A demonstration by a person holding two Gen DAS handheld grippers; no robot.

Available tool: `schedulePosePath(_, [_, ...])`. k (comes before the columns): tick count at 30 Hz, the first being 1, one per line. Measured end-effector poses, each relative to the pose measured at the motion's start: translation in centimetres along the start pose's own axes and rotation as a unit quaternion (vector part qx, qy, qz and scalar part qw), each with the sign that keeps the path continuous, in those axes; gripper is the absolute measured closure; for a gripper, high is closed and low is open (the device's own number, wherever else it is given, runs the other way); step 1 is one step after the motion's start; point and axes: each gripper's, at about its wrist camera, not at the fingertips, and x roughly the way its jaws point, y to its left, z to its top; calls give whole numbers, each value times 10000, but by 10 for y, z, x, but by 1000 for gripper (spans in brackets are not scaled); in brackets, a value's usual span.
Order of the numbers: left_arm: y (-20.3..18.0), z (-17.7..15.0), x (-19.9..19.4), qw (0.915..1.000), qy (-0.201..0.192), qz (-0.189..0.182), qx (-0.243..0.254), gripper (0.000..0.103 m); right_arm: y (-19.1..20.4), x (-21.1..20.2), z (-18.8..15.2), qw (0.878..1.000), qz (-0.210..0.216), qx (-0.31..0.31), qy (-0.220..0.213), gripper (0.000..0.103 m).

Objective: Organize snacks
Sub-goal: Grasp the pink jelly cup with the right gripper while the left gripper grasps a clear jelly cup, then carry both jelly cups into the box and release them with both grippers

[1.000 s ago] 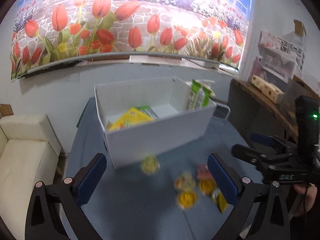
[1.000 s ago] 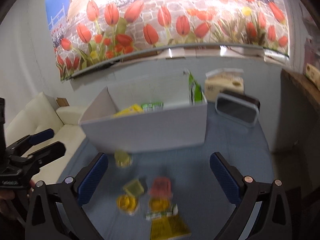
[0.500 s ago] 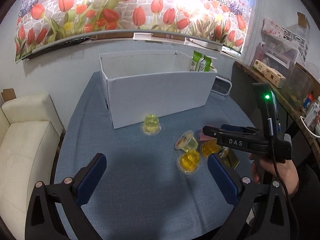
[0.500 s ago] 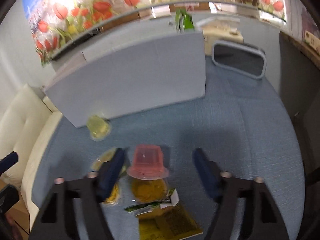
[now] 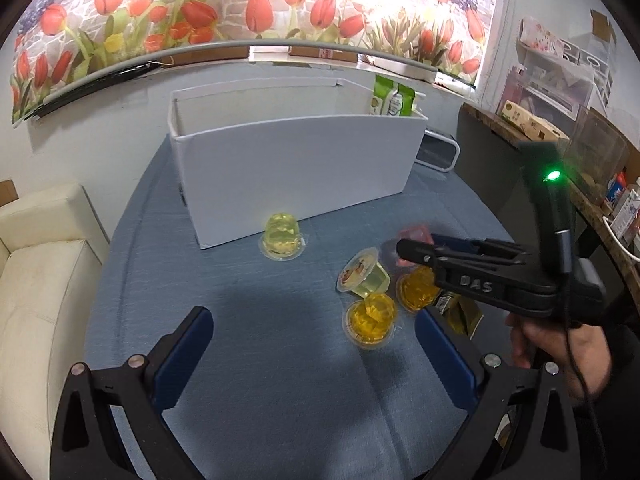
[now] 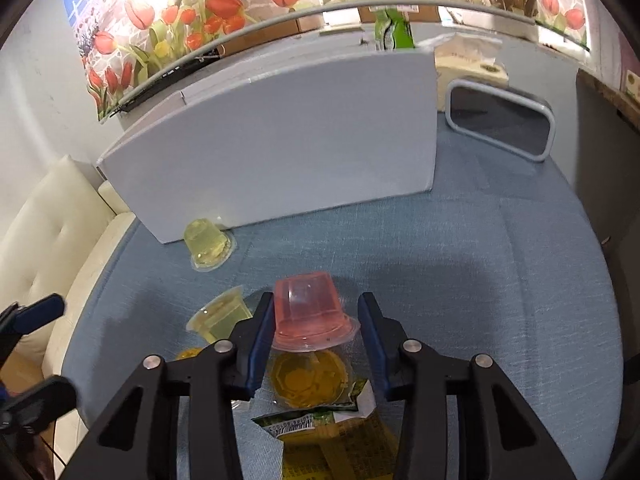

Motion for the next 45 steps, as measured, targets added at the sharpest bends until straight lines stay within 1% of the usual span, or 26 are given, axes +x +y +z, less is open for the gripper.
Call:
schedulePosePath(3, [-8, 6, 13, 9999, 15, -32, 161, 0, -1, -13, 3, 9999, 14, 3, -139, 58])
schedulePosePath(7, [-16, 13, 32, 9995, 111, 49, 295, 0, -7, -36, 4, 9994, 55, 38, -328, 58])
schedulePosePath(10, [-22, 17, 47, 9991, 186, -33, 383, 0, -12, -52, 3, 9989, 109, 69, -450, 58])
schedulePosePath(11, [-23, 18, 52, 9989, 206, -123, 412, 0, -13, -58, 2, 9987, 118, 77, -495, 58])
schedulePosePath(14, [-23, 20, 68, 9984, 351, -232, 374, 0, -17, -70, 0, 9981, 160, 121, -587, 58])
schedulePosePath(18, [-26, 19, 81, 9973, 483, -319, 457, 0, -19, -76, -3, 9977, 195, 148, -626, 58])
schedulePosePath(20, [-31, 19, 85, 9966, 502, -322, 572, 3, -21, -76, -4, 9976, 240, 189, -613, 58])
schedulePosePath(21, [-33, 19, 87, 9962, 510, -330, 629, 9, -21, -76, -5, 9976, 247, 196, -610, 58])
schedulePosePath(22, [-35, 19, 88, 9960, 516, -300, 666, 19, -21, -75, -5, 9977, 242, 194, -608, 58])
schedulePosePath(23, [-38, 18, 92, 9953, 581, -251, 730, 23, -20, -75, -6, 9977, 251, 199, -599, 58])
schedulePosePath(24, [-39, 18, 95, 9947, 665, -243, 751, 30, -21, -75, -6, 9977, 267, 208, -593, 58])
schedulePosePath(25, [-40, 18, 98, 9939, 752, -288, 749, 42, -21, -76, -7, 9976, 268, 208, -597, 58])
schedulePosePath(27, [-41, 17, 101, 9936, 792, -389, 710, 53, -22, -76, -7, 9976, 268, 203, -602, 58])
schedulePosePath(28, [-42, 17, 101, 9936, 785, -414, 696, 54, -22, -76, -7, 9976, 265, 200, -603, 58])
schedulePosePath(30, [-43, 17, 101, 9933, 786, -435, 725, 54, -22, -76, -7, 9977, 262, 207, -595, 58])
schedulePosePath(32, [-40, 18, 100, 9936, 767, -513, 651, 54, -22, -77, -7, 9976, 261, 204, -614, 58])
schedulePosePath(34, [-39, 17, 96, 9943, 701, -478, 643, 54, -21, -78, -7, 9975, 260, 195, -627, 58])
schedulePosePath(41, [-41, 30, 53, 9962, 187, -551, 642, 54, -9, -85, -3, 9970, 306, 75, -709, 58])
schedulePosePath(43, [-39, 36, 37, 9968, 11, -520, 600, 54, -6, -88, 0, 9966, 338, 30, -748, 58])
schedulePosePath(45, [-36, 42, 26, 9973, -81, -480, 545, 54, 0, -91, 4, 9962, 365, -41, -794, 58])
